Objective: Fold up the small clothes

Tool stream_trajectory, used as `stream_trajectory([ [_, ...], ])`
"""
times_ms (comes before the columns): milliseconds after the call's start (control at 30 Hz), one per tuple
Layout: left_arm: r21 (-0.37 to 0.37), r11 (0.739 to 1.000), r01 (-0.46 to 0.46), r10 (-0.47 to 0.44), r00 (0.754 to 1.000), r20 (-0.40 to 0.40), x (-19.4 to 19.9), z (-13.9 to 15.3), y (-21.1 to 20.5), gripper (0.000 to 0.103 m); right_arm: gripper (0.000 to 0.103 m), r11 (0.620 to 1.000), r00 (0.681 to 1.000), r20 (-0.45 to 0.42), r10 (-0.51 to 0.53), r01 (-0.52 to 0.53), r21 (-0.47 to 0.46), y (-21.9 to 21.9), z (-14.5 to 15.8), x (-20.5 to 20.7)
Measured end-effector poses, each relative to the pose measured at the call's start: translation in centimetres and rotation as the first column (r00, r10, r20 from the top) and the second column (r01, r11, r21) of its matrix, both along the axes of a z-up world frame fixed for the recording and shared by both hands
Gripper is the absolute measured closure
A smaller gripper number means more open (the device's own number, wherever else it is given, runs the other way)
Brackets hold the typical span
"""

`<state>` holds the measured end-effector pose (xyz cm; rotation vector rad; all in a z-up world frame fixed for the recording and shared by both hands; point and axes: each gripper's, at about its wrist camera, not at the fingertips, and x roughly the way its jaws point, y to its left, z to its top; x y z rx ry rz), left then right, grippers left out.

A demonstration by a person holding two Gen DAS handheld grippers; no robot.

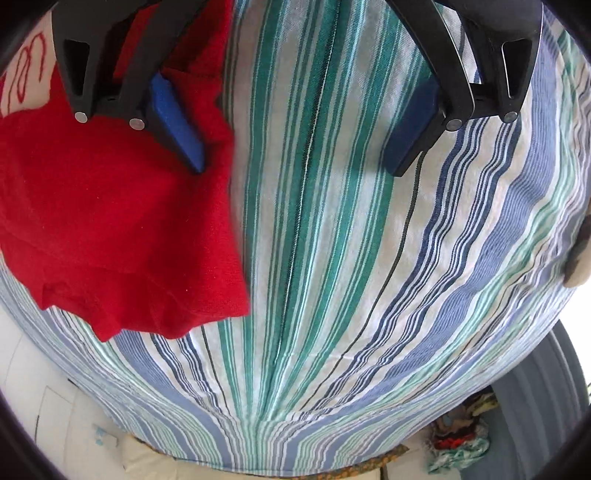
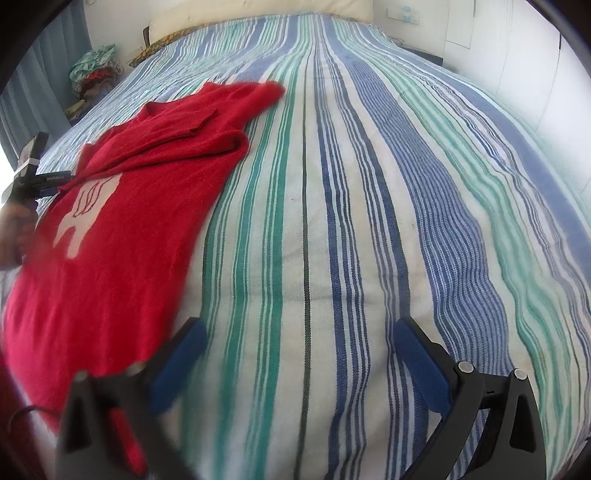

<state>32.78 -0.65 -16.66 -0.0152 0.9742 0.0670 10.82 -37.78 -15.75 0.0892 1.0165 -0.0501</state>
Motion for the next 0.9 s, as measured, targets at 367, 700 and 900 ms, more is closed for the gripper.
stream_trajectory([
  [367, -0.007, 1.0, 0.008, -0.007, 0.998, 0.055, -0.3, -0.4, 0.0, 0.003, 0.061, 0.711, 0.998, -0.047, 0.028, 0.013, 0.703, 3.2, 3.2, 16.7],
  [700, -0.028, 1.0, 0.01, -0.008, 0.997, 0.074, -0.6, -0.6, 0.3, 0.001, 0.076, 0.615, 0.951, -0.212, -0.225, 0.307, 0.726, 3.4, -2.4, 18.8],
  [900, -0.02, 1.0, 0.009, -0.007, 0.997, 0.077, -0.6, -0.6, 0.2, 0.001, 0.041, 0.605, 0.938, -0.206, -0.28, 0.339, 0.72, 3.0, -1.2, 17.2],
])
